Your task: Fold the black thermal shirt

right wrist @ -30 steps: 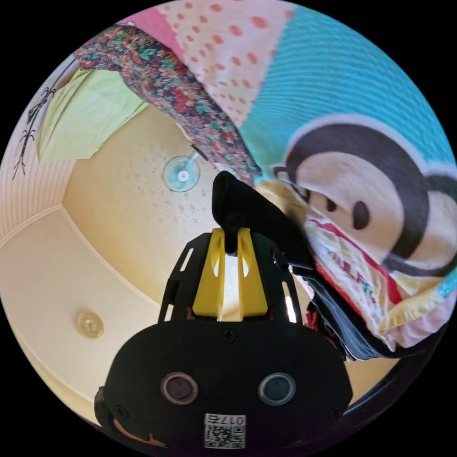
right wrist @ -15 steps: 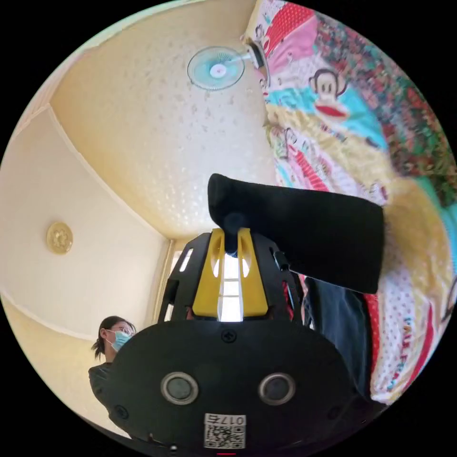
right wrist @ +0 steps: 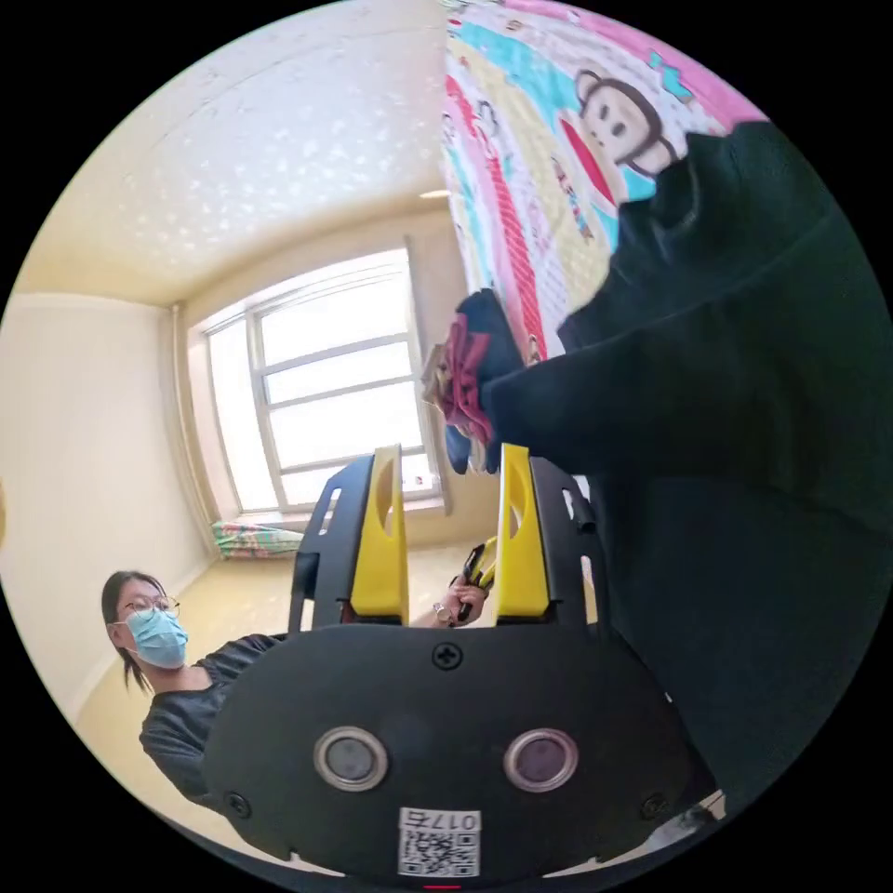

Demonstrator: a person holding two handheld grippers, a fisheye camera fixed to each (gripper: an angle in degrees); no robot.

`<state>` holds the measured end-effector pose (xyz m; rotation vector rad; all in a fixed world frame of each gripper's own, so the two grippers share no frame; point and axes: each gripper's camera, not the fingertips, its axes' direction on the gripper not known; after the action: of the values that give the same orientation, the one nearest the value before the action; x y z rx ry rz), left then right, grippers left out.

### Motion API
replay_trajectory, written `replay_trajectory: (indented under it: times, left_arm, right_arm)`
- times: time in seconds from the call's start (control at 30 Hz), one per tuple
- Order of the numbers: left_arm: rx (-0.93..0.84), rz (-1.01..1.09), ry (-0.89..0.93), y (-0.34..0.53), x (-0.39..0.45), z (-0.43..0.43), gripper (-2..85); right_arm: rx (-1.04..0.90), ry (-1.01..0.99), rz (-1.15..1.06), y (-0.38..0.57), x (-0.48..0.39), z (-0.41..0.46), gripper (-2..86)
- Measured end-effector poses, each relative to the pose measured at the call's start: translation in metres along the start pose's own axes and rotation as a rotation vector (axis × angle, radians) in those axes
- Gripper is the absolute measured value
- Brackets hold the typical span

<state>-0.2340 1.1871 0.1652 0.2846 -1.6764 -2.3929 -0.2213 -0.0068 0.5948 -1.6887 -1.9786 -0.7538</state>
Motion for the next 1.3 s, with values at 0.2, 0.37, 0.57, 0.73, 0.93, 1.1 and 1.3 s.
replay_trajectory:
  times: [0.2,0.37,0.57,0.73,0.93,1.1,1.3]
  left_arm:
    - [0.16,-0.245,0.068,-0.069,-0.023,0.002,9.7]
    - [0.287,-0.438,0.247,-0.103,-0.04,0.02,10.8]
    - [0.195,-0.403,0.174,-0.14,-0.03,0.035,6.9]
    - [0.264,-0.435,0.227,-0.14,-0.021,0.042,7.7]
    - [0.315,-0.461,0.278,-0.147,-0.015,0.064,8.6]
    - [0.302,-0.484,0.199,-0.159,-0.008,0.07,7.9]
    - [0.201,-0.394,0.063,-0.169,-0.014,0.073,14.2]
  right_arm:
    - [0.145,-0.098,0.124,0.095,0.054,-0.021,8.6]
    - [0.41,-0.012,0.216,0.195,0.056,-0.107,6.3]
    - [0.708,-0.03,0.216,0.281,0.046,-0.153,5.4]
    - [0.808,-0.224,0.151,0.285,0.072,-0.136,5.0]
    - [0.825,-0.429,0.101,0.248,0.091,-0.119,5.7]
    - [0.801,-0.439,-0.001,0.23,0.061,-0.146,6.8]
    - [0.84,-0.348,-0.007,0.245,0.052,-0.192,7.6]
